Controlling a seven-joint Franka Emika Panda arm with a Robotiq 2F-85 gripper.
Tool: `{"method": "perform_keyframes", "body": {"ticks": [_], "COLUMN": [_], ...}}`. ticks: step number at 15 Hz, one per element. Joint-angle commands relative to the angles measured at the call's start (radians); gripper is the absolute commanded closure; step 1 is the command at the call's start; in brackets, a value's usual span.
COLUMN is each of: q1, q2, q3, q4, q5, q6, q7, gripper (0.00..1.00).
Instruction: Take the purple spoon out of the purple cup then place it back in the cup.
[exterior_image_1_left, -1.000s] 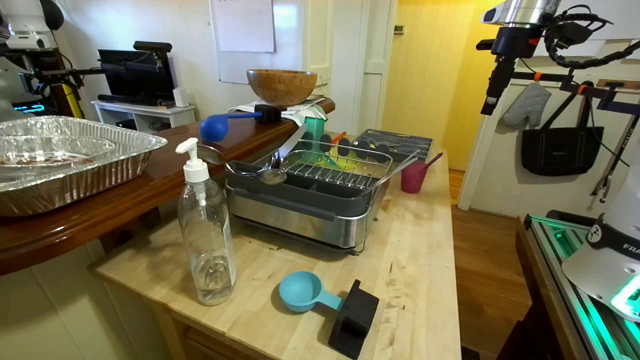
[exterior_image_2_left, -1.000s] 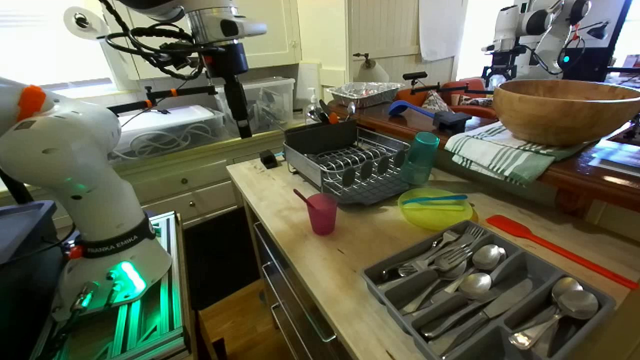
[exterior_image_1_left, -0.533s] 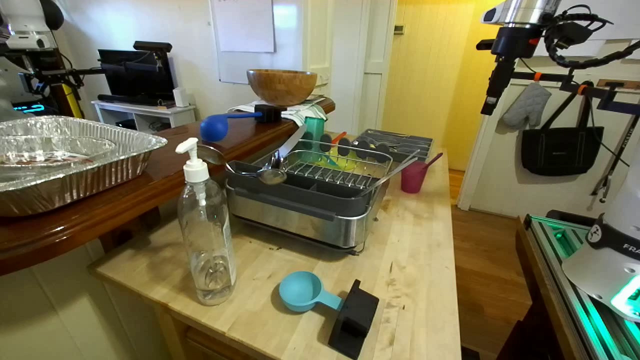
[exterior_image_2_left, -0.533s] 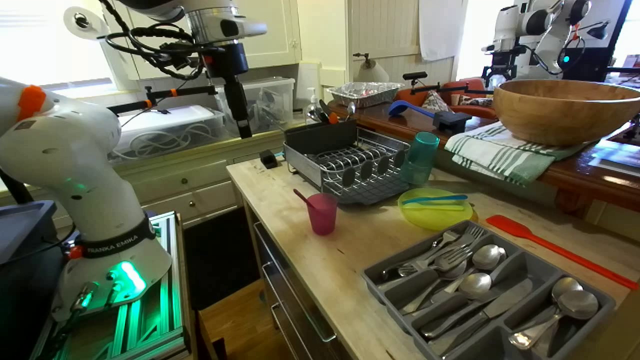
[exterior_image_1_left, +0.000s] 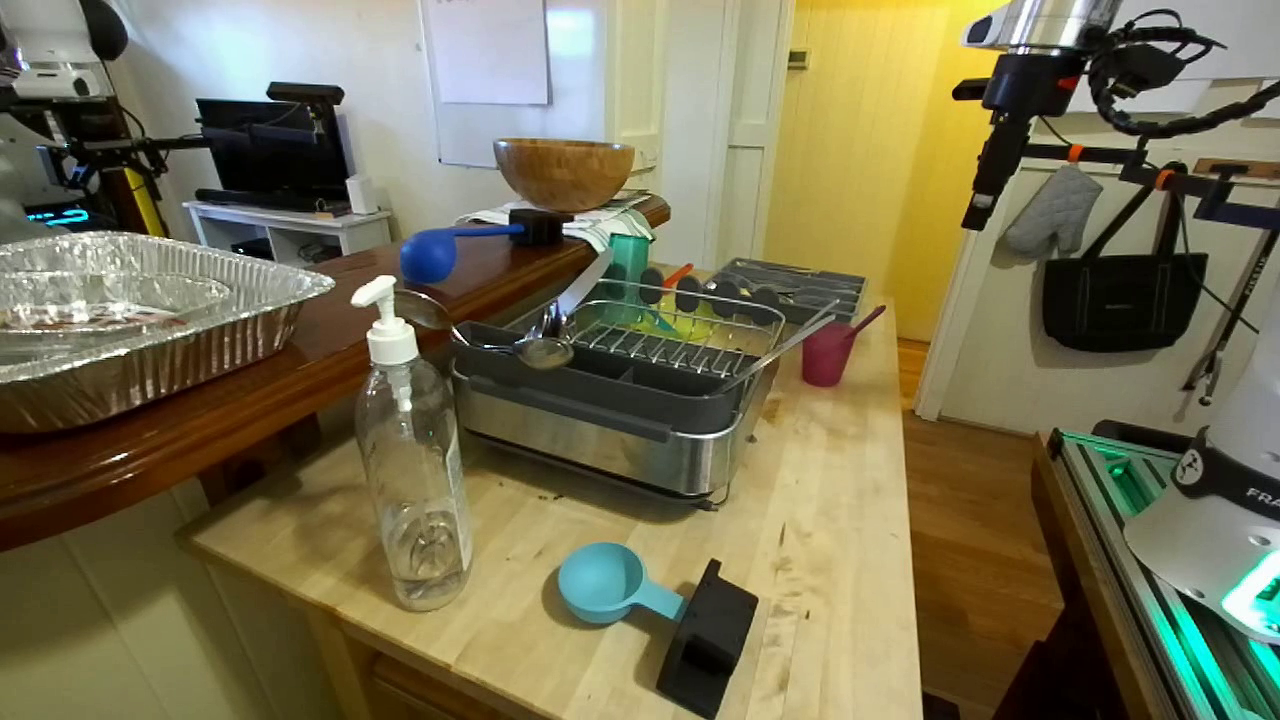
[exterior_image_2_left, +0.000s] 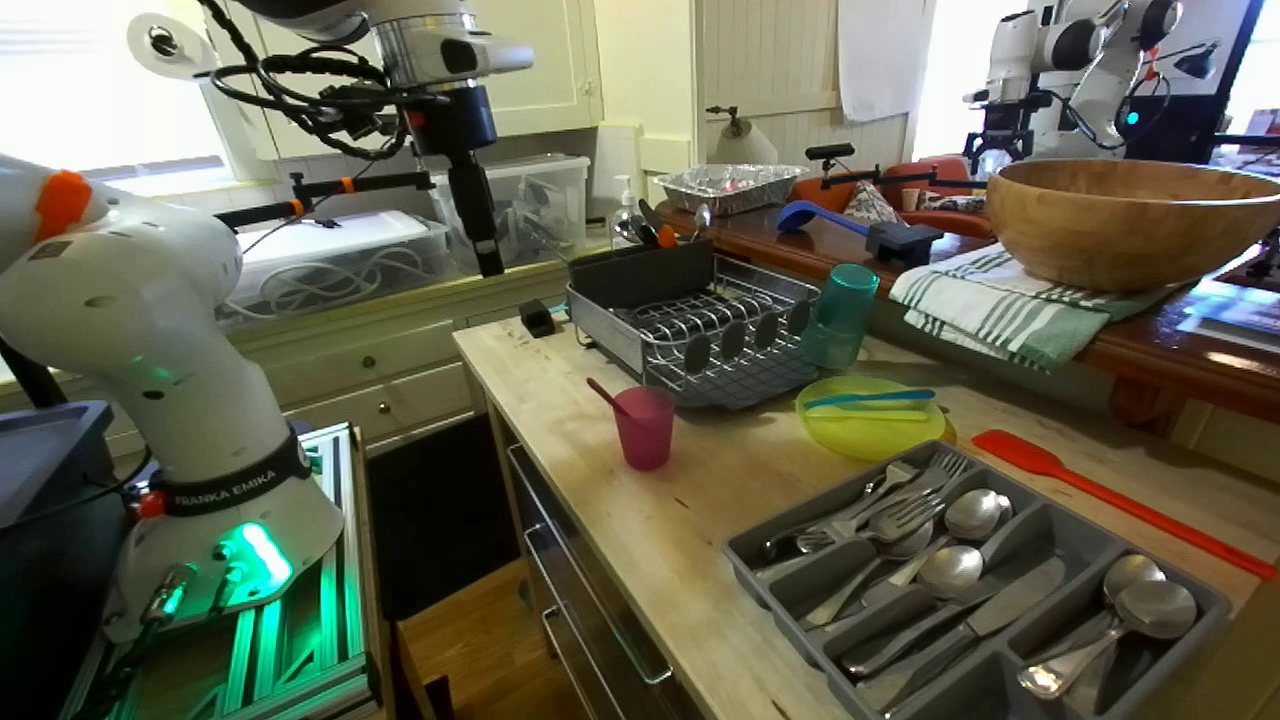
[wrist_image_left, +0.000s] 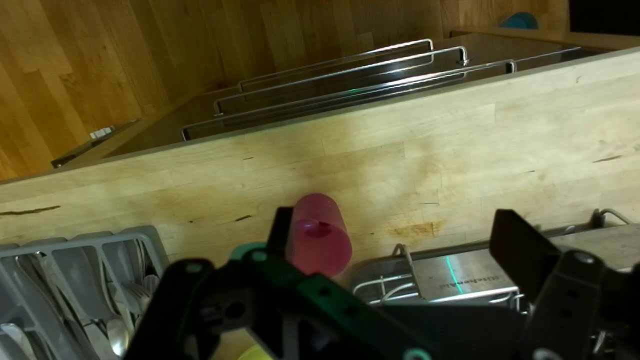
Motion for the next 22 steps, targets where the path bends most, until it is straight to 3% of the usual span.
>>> {"method": "perform_keyframes", "body": {"ticks": [1, 7, 11, 22], "q1": [0.028, 0.100, 0.075, -0.006], "q2": [0.018, 0.116, 0.198, 0.425], "q3": [0.006, 0.032, 0.022, -0.032], "q4": [0.005, -0.002, -0.018, -0.011], "q5": [0.008, 0.006, -0.019, -0.015], "q6": [0.021, 0.210, 0.334, 0.495], "q7": [-0.007, -0.032, -0.038, -0.057], "gripper": [0.00, 0.00, 0.00, 0.00]}}
